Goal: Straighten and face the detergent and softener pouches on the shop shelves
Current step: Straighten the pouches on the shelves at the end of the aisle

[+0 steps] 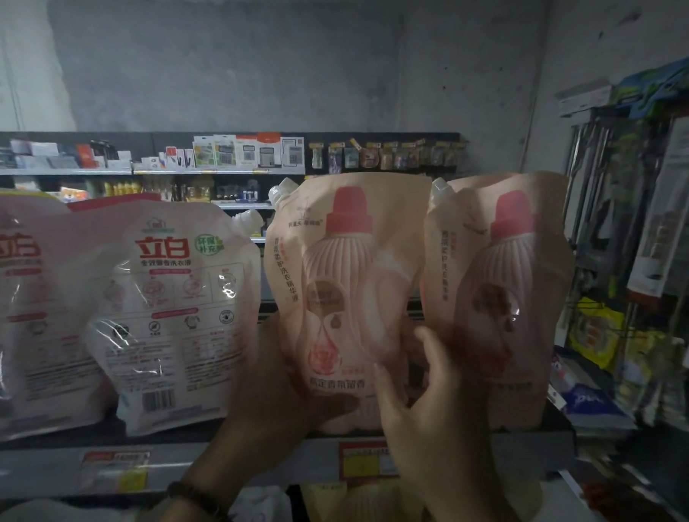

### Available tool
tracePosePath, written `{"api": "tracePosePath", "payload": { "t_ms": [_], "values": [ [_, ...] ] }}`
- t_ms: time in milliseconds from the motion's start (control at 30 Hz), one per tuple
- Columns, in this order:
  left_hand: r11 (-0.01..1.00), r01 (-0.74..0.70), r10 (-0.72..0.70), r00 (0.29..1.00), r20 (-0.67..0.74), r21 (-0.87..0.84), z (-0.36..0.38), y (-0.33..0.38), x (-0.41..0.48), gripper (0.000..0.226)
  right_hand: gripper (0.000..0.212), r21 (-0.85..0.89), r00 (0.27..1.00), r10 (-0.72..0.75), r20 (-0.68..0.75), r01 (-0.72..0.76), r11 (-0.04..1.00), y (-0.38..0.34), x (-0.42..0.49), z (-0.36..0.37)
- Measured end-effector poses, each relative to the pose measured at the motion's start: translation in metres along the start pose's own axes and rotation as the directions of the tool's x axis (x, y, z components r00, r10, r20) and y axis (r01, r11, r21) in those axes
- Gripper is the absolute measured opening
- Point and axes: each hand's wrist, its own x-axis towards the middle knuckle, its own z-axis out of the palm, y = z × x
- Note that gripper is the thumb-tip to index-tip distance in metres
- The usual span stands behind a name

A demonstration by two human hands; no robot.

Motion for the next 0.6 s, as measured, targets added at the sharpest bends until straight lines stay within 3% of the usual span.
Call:
{"api": "tracePosePath", "payload": {
  "t_ms": [200,367,600],
  "values": [
    [1.000,-0.010,0.009,1.000,-0.010,-0.027,0.003,0.002,-0.004,0.099,0.048,0.051,0.998,0.042,0.050,-0.044,0.998,-0.002,-0.004,-0.003],
    [0.998,-0.013,0.011,1.000,-0.028,-0.060,0.004,0.007,-0.007,0.101,0.065,0.102,0.993,0.072,0.092,-0.082,0.991,0.002,-0.009,0.001],
    [0.995,0.003,-0.008,0.999,-0.049,-0.100,0.007,0.008,-0.016,0.109,0.044,0.178,0.995,0.091,-0.030,-0.084,0.980,0.009,-0.012,0.003]
  ]
}}
